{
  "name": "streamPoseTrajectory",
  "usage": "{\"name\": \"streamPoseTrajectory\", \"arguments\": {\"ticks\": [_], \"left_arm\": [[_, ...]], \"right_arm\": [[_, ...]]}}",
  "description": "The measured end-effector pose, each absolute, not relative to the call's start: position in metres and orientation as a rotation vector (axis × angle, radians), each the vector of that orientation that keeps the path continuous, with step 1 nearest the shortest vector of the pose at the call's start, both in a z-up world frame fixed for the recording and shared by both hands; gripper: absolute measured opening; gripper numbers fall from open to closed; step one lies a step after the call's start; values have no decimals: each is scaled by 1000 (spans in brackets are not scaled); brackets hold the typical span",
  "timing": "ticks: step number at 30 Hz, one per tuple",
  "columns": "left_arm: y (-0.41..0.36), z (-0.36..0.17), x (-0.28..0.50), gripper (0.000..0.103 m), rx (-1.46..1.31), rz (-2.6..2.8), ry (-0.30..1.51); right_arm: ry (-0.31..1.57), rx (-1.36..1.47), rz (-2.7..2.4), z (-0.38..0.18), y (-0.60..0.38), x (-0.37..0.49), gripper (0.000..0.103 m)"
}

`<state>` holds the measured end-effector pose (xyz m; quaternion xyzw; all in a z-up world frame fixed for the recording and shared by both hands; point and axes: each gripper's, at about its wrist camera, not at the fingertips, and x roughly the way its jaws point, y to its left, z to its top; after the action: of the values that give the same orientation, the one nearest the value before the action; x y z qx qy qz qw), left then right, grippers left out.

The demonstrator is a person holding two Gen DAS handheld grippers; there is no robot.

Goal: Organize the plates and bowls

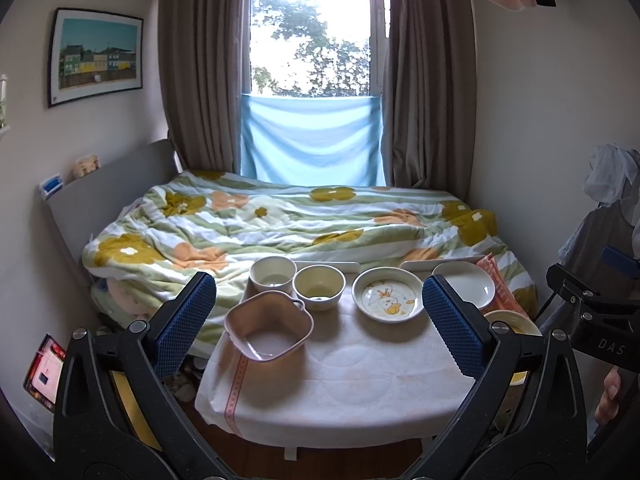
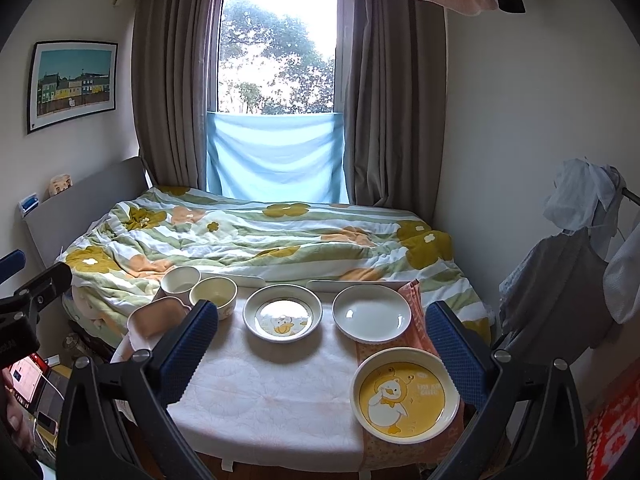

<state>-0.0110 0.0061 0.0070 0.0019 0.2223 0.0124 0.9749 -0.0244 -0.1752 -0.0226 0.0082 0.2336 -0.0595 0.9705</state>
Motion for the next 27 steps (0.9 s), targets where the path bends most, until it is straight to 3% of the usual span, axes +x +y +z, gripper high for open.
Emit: {"name": "streamPoseTrajectory", "arguments": {"ticks": [27], "left_arm": [[3, 5, -7, 103, 22, -13, 466]], "right_arm": [[466, 50, -111, -27, -180, -25, 103]]}}
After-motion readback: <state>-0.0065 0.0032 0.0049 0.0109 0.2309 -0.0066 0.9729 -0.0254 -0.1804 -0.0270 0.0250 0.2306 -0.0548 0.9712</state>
